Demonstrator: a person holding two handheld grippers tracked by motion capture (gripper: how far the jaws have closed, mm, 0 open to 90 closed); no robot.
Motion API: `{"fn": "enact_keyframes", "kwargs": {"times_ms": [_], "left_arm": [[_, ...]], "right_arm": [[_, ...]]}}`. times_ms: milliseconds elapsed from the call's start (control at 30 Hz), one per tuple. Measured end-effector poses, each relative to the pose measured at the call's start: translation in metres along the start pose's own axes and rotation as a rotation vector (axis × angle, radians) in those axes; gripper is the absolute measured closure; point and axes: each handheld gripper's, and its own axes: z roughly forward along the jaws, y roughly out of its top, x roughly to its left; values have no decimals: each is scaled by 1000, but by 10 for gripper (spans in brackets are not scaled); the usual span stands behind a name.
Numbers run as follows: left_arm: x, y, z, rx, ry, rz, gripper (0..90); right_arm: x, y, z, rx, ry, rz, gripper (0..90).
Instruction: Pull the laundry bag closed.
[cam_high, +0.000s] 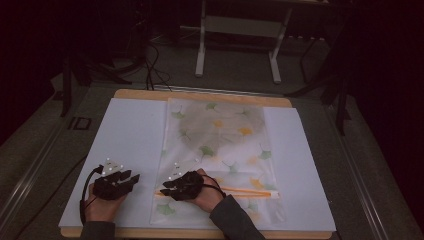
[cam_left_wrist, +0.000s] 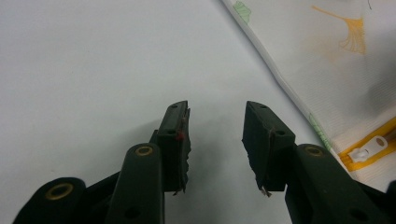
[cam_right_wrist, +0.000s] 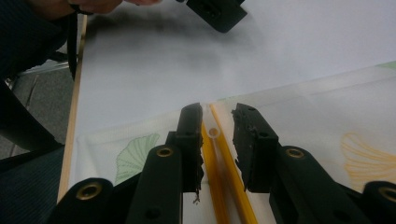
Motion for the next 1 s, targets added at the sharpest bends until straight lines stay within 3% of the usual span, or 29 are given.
{"fn": "enact_keyframes", "kwargs": {"times_ms": [400, 533, 733, 833, 1000], "left_arm": [[-1, 0, 0, 1, 3, 2, 607], [-1, 0, 0, 2, 0, 5, 607], [-2, 0, 1, 6, -6, 9, 607], [-4, 0, 0, 12, -17, 11, 607], [-8, -1, -5, 8, -47, 16, 605]], "right_arm": [[1, 2, 20, 45, 12, 0, 718], [4, 2, 27, 74, 1, -29, 749], [3, 3, 27, 78, 2, -30, 831], [6, 4, 27, 80, -12, -48, 842], [3, 4, 23, 62, -3, -28, 844]]}}
